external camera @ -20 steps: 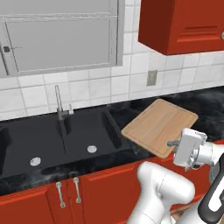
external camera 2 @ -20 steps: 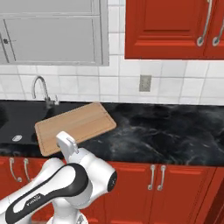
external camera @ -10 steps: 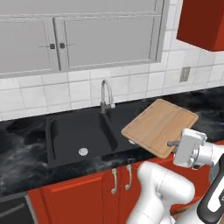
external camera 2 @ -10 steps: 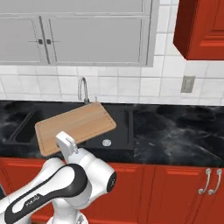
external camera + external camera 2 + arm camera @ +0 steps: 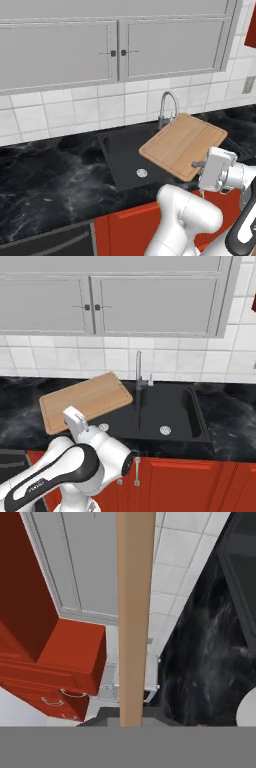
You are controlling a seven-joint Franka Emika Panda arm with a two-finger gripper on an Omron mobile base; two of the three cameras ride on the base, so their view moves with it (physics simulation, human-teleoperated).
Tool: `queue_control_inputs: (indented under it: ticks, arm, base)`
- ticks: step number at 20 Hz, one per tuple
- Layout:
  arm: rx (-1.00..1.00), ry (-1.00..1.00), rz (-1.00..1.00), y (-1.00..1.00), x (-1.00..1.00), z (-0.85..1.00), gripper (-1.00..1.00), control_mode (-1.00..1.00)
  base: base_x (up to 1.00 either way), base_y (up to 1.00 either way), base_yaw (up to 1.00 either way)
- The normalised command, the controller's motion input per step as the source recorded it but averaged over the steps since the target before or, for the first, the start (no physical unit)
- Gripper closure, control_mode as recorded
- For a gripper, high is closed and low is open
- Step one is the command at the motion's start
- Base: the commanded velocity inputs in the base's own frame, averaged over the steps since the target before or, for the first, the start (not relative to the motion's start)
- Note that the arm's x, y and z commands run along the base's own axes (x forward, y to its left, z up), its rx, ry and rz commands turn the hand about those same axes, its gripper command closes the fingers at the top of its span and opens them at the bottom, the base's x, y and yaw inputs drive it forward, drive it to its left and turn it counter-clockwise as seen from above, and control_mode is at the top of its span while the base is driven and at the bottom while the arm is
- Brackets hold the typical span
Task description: Move the cutting board and knife to the sink. Then move spray from the cabinet to the counter.
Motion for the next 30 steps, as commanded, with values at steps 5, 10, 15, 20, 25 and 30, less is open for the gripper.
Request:
queue_control_inputs:
  ticks: [5,10,15,20,25,30]
  arm:
    - [0.00,0.00,0.00,0.00,0.00,0.00,1.00,1.00]
    - [0.00,0.00,0.00,0.00,0.00,0.00,1.00,1.00]
    - [0.00,0.00,0.00,0.00,0.00,0.00,1.00,1.00]
    - [0.00,0.00,0.00,0.00,0.00,0.00,1.00,1.00]
    - [0.00,0.15,0.00,0.09,0.11,-0.05,1.00,-1.00]
    - [0.00,0.38,0.01,0.11,0.16,-0.06,1.00,-1.00]
  base:
    - [0.68,0.48,0.00]
    - [0.03,0.04,0.00]
    - [0.00,0.00,0.00]
    - [0.00,0.01,0.00]
    - [0.01,0.02,0.00]
    - [0.00,0.00,0.00]
